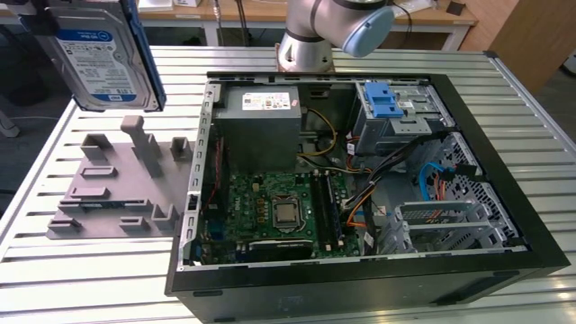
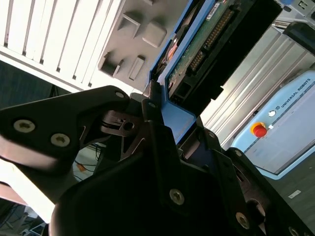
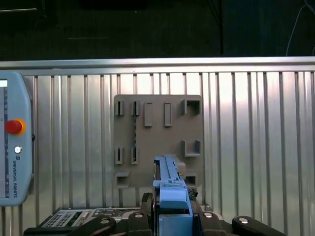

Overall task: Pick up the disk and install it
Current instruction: 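Pick up the disk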

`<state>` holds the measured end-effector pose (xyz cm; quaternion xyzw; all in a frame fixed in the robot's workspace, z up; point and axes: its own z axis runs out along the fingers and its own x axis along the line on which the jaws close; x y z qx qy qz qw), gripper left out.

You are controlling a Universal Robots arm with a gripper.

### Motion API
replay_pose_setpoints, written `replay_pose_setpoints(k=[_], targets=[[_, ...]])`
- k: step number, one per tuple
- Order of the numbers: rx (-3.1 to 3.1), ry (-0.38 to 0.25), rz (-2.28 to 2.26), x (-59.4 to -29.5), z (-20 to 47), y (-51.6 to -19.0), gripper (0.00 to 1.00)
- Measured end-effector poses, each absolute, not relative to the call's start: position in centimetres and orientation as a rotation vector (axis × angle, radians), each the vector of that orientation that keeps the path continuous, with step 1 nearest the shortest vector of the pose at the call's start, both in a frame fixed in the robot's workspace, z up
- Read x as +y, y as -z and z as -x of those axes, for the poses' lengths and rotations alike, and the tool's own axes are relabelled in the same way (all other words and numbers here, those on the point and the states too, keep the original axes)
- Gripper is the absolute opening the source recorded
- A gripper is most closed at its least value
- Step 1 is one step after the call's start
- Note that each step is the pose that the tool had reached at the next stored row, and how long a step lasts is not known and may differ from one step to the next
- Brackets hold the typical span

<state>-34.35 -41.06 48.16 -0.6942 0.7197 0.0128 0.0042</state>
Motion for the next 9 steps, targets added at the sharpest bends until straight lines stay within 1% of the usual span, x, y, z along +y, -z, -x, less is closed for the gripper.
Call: replay_pose_setpoints(k=[9], targets=[[2.255, -0.04, 2.175, -42.3, 33.1, -48.2, 0.37]])
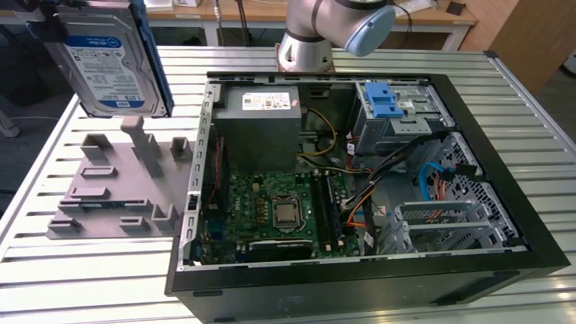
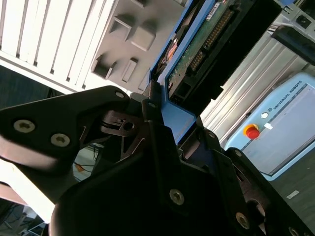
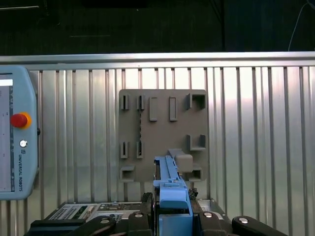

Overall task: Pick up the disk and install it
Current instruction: 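Pick up the disk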

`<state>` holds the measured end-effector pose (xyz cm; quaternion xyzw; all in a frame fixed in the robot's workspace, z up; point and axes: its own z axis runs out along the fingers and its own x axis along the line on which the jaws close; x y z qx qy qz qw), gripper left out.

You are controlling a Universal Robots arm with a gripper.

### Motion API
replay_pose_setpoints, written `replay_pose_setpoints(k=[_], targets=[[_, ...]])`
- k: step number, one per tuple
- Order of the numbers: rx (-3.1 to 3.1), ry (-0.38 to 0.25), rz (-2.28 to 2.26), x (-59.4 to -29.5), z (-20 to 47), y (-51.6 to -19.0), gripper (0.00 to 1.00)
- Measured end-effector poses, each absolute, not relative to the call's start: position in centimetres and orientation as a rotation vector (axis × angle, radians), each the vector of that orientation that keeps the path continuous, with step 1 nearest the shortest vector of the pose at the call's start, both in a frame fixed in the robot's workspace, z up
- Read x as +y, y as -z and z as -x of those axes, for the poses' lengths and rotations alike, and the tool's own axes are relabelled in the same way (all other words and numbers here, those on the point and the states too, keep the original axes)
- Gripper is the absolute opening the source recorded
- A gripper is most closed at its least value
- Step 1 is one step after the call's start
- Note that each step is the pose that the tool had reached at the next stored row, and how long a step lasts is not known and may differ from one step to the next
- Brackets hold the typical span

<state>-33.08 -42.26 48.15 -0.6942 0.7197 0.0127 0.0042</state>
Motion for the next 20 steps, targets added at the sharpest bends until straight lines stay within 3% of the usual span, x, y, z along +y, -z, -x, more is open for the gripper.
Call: replay_pose_setpoints(k=[20], targets=[[2.255, -0.04, 2.175, -43.8, 29.4, -48.2, 0.37]])
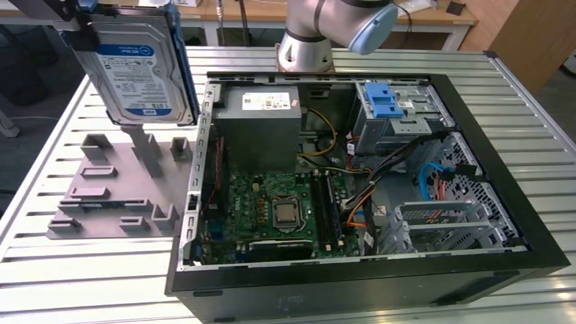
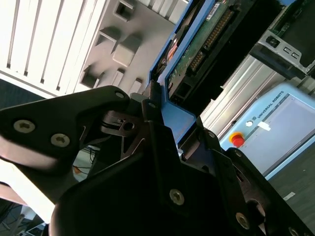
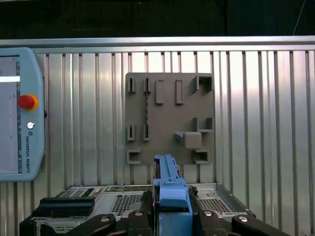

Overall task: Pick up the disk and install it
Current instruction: 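Pick up the disk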

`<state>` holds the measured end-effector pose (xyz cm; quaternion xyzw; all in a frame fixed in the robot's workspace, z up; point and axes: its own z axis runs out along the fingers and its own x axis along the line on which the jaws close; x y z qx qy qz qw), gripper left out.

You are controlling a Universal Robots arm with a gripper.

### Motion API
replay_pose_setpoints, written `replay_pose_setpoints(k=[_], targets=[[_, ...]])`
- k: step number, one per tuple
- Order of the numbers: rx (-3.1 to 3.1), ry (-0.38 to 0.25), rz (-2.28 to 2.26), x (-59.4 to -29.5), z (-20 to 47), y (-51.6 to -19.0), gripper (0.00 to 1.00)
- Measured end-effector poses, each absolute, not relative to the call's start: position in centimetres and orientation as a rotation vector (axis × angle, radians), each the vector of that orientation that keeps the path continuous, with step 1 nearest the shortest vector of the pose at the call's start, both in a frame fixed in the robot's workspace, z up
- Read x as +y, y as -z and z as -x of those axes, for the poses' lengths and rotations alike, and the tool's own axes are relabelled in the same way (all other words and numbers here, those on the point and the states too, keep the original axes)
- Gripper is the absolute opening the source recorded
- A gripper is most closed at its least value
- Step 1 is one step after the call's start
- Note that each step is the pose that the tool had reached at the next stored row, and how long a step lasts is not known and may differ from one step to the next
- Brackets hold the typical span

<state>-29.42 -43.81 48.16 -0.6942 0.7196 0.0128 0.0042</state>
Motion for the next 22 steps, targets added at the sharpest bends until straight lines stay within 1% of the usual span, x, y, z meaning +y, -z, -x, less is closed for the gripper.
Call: replay_pose_setpoints(k=[22], targets=[[2.255, -0.04, 2.175, -44.9, 25.3, -48.2, 0.37]])
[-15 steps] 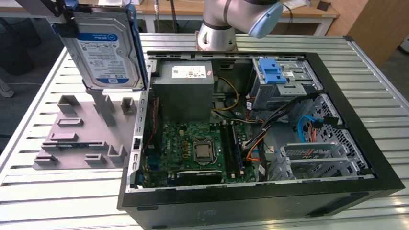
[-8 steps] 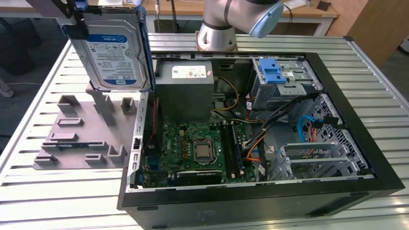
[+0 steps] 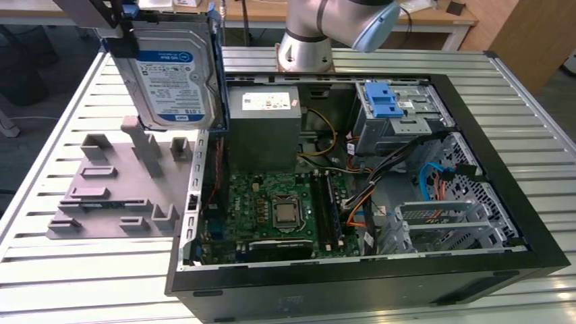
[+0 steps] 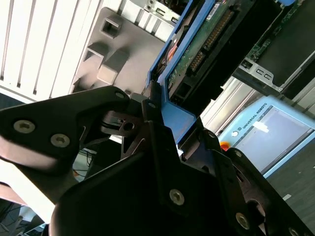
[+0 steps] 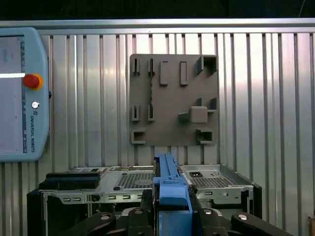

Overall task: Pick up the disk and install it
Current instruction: 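Pick up the disk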

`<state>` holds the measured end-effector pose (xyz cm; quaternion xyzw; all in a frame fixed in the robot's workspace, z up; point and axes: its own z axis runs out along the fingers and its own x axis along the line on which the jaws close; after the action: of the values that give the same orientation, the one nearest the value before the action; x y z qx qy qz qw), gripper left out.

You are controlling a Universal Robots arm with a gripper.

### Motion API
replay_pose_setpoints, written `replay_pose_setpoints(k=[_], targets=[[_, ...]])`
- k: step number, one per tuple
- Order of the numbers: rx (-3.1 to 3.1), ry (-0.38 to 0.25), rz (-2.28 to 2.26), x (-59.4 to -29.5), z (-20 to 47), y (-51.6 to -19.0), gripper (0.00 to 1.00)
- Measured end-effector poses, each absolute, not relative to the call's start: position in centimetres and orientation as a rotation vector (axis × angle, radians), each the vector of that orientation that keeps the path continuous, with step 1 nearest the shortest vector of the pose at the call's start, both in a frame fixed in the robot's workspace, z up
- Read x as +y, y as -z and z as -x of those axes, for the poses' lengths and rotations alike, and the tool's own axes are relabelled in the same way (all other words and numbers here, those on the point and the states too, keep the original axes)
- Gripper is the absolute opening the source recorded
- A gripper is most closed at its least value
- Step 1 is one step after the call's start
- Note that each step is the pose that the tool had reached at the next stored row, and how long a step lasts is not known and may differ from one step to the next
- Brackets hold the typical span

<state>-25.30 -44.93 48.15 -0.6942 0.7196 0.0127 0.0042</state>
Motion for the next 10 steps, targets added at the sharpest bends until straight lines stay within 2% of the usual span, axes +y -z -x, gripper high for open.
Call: replay_pose_setpoints(k=[10], targets=[[2.255, -0.04, 2.175, -45.4, 23.4, -48.2, 0.37]])
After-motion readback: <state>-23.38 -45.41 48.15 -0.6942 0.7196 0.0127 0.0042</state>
